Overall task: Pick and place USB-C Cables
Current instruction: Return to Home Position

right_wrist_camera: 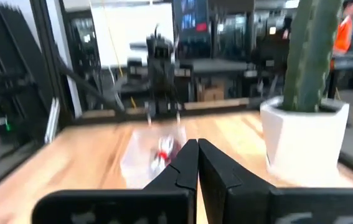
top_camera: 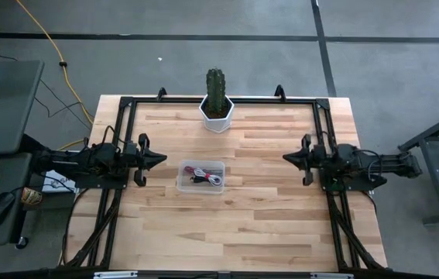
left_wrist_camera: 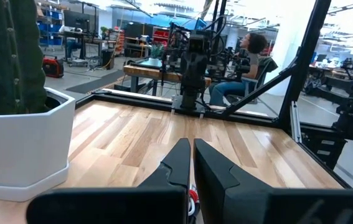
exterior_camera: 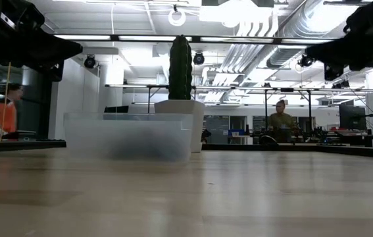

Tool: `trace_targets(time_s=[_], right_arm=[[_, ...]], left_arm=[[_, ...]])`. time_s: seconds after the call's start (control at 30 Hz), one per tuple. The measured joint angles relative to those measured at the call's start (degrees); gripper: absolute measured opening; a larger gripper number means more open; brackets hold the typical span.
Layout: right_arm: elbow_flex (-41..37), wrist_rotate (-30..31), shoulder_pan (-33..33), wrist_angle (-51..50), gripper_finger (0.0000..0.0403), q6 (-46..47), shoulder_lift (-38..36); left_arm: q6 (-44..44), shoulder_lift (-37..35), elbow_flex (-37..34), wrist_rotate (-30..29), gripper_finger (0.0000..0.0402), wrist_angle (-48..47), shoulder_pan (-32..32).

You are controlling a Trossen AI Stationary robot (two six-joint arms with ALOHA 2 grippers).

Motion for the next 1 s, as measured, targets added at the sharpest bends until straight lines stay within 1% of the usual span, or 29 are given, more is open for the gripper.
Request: trace_targets(time_s=[0.07, 0.23, 1.0], right_arm=[[0.0, -0.3, 0.0, -2.5, 0.0, 1.7, 0.2], [0.0, -2.2, 0.0, -2.9, 0.0, 6.7, 1.3], [0.1, -2.3, 0.0, -3.2, 0.0, 6.9, 1.3]], left_arm=[[0.0, 0.0, 0.0, 0.0, 0.0003, 0.0, 0.0], [0.0, 0.0, 0.0, 0.0, 0.0003, 0.0, 0.0], [0.0, 0.0, 0.0, 0.0, 0.0003, 0.0, 0.0]])
